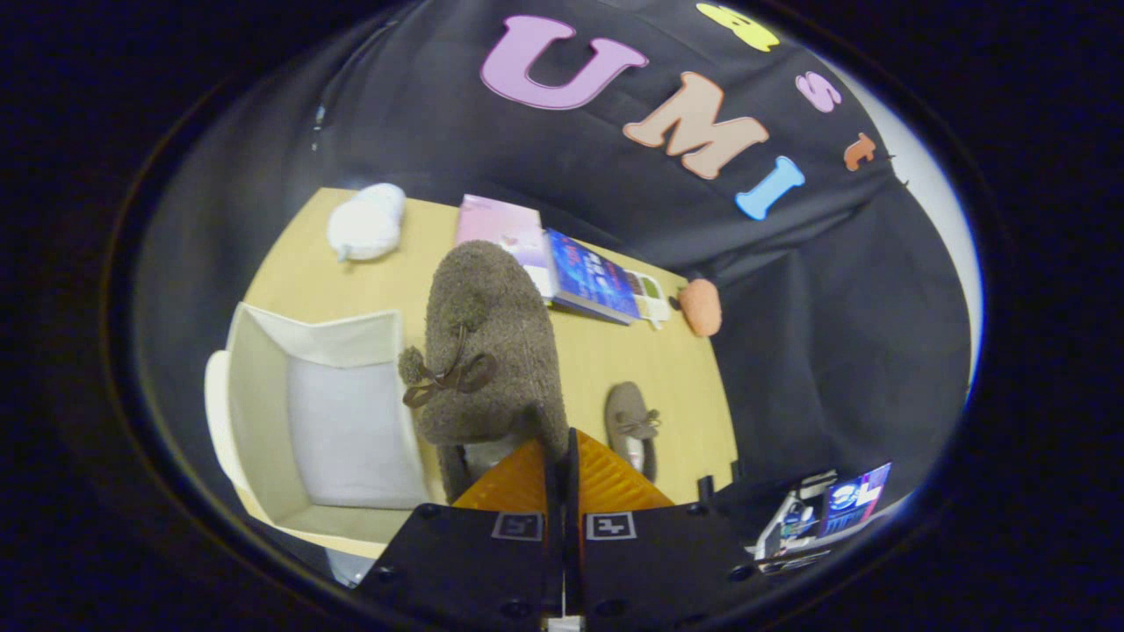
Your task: Open the storage box then place both shoes into the box .Put the left shoe in first, then the right shoe, with the right side of both shoes facing outward in a uniform manner.
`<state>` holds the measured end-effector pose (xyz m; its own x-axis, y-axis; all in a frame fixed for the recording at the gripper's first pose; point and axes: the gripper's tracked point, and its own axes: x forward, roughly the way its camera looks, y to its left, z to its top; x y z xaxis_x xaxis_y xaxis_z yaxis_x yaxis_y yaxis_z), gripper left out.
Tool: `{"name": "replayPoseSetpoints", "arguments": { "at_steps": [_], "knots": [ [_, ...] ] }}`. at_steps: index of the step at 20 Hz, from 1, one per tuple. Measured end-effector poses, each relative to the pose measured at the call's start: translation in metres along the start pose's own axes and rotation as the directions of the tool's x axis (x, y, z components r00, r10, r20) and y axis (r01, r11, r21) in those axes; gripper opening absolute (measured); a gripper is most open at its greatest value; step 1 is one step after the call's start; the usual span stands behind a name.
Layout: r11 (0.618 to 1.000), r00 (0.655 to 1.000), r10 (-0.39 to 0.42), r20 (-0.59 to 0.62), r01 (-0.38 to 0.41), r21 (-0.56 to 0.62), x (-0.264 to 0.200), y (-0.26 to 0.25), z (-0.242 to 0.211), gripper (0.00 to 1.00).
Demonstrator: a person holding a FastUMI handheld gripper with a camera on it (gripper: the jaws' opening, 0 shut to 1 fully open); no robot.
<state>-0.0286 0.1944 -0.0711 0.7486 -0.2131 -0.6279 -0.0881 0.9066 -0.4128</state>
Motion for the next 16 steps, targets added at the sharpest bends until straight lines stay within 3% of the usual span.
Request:
{"name": "replayPoseSetpoints", "arguments": {
  "at_steps": [4, 16],
  "knots": [
    [0.992, 0.992, 0.122, -0.019, -0.122, 0.014, -0.020, 0.063, -0.007, 0.04],
    [0.961, 0.945, 0.273, -0.181, -0.278, -0.002, -0.002, 0.166, -0.051, 0.04]
  ]
}}
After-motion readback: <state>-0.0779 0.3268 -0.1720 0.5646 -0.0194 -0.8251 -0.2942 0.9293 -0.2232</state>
